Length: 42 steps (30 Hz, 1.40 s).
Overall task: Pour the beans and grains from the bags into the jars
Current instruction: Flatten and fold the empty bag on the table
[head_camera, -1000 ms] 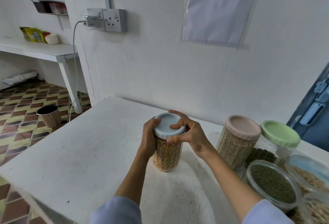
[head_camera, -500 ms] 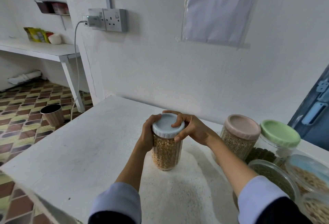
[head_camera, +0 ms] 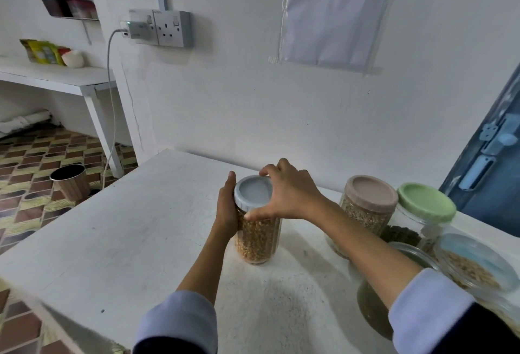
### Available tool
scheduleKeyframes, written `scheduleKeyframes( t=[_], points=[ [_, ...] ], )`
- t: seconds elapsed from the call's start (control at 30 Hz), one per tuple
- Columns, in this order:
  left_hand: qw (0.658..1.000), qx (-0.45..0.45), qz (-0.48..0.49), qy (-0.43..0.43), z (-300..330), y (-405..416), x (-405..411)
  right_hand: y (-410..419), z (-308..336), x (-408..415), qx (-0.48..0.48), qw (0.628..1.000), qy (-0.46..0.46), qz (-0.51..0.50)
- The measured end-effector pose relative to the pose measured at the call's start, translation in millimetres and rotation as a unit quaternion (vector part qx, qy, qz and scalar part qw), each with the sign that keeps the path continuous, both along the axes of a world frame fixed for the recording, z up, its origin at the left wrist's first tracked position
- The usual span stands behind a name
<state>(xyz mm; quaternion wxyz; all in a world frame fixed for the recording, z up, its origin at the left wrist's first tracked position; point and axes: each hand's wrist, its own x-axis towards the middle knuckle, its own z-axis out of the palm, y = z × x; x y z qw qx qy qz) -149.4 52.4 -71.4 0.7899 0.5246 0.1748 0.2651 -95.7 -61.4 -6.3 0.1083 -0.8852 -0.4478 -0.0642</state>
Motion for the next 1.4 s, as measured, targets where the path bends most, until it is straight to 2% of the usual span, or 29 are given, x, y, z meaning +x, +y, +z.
scheduleKeyframes(
  t=[0.07,0.13,0.2,0.3,0.4,0.53,0.67,0.73,0.87,0.97,1.07,1.23,1.4],
  points=[
    [0.995,0.088,0.039,0.024,-1,2,-1,1,1,2,-0.005,0.998,-0.017,0.062],
    [0.971,0.231,0.041,0.044,-6,6,-1,5,-6,2,0.013,0.991,0.014,0.129],
    [0.948,0.314,0.026,0.053,-13,10,0,9,-16,-4,0.046,0.989,0.024,0.140],
    [0.944,0.324,0.056,0.040,-13,8,0,13,-24,-7,0.076,0.986,-0.060,0.137],
    [0.935,0.348,0.074,0.012,-13,3,1,9,-25,-2,0.056,0.984,-0.085,0.143],
    [0.943,0.312,0.097,0.055,-24,2,12,1,-17,-6,0.016,0.991,-0.078,0.112],
    [0.976,0.163,0.138,0.035,-15,-21,26,-26,16,8,-0.008,0.998,-0.043,0.038],
    [0.980,0.130,0.148,0.034,-12,-32,35,-46,33,26,-0.034,0.998,-0.054,-0.007],
    [0.983,0.105,0.151,0.025,-11,-47,54,-83,45,58,-0.202,0.974,-0.058,-0.080],
    [0.983,0.093,0.155,0.013,-8,-55,66,-108,45,74,-0.298,0.945,0.022,-0.131],
    [0.983,0.094,0.157,0.012,-9,-62,80,-119,31,82,-0.289,0.939,0.106,-0.153],
    [0.986,0.072,0.149,-0.001,-12,-75,117,-116,19,103,-0.280,0.949,0.022,-0.141],
    [0.984,0.067,0.163,0.016,-14,-85,150,-105,17,136,-0.274,0.944,0.032,-0.183]
  ],
)
